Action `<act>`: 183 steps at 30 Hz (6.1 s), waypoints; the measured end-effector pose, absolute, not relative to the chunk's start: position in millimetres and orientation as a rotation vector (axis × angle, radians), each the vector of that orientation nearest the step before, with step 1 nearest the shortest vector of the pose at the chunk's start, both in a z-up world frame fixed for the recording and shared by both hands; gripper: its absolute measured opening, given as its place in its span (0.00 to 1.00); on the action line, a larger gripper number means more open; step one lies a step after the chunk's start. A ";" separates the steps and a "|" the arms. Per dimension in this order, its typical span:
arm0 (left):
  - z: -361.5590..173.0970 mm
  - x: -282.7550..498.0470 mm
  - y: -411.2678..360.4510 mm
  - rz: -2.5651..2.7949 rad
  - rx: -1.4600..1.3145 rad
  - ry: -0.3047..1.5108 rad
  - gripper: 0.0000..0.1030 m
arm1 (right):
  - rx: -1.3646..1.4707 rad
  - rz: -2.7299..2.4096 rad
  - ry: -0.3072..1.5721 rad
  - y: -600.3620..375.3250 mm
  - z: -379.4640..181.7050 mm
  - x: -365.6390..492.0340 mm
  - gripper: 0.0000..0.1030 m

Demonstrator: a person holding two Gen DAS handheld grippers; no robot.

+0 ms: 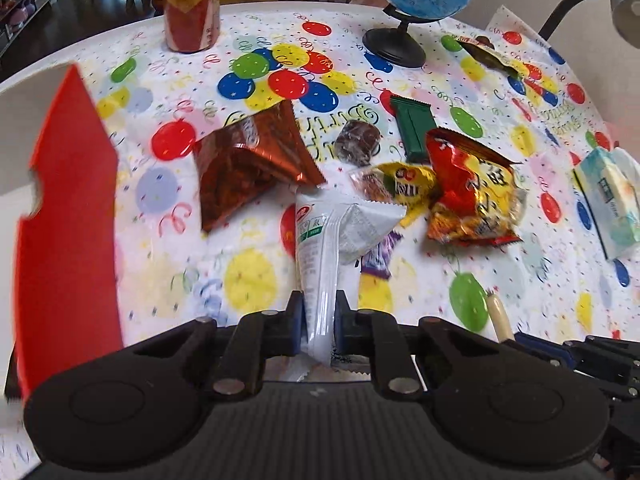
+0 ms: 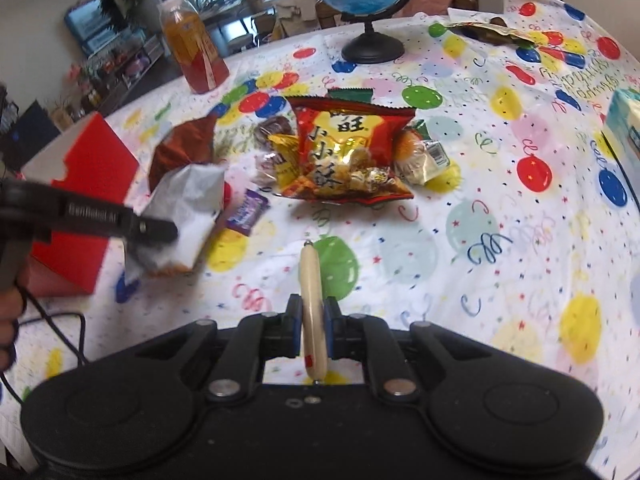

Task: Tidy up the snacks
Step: 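Grasp the silver wrapper with the left tool while the right tool grasps the wooden stick snack, then carry both items into the red box and open both tools to release, then move both tools back toward the remaining snacks, then grasp the brown wrapper with the left tool while the right tool grasps the red-yellow chip bag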

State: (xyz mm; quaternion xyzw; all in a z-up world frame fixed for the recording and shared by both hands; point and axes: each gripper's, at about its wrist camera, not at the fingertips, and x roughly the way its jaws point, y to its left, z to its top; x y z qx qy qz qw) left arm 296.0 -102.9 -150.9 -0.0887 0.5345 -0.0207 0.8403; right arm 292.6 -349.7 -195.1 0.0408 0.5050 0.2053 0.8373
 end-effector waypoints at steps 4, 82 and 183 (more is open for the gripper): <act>-135.8 273.4 -98.9 -0.045 -0.202 1.101 0.13 | 0.121 0.425 1.047 -344.7 -177.6 277.4 0.09; -117.6 190.3 209.0 0.302 -0.255 1.060 0.14 | -0.131 0.681 1.044 -10.7 -151.5 267.3 0.17; -175.9 413.5 -67.5 0.191 -0.182 1.151 0.99 | 0.009 0.242 0.968 -318.0 -204.0 395.8 0.86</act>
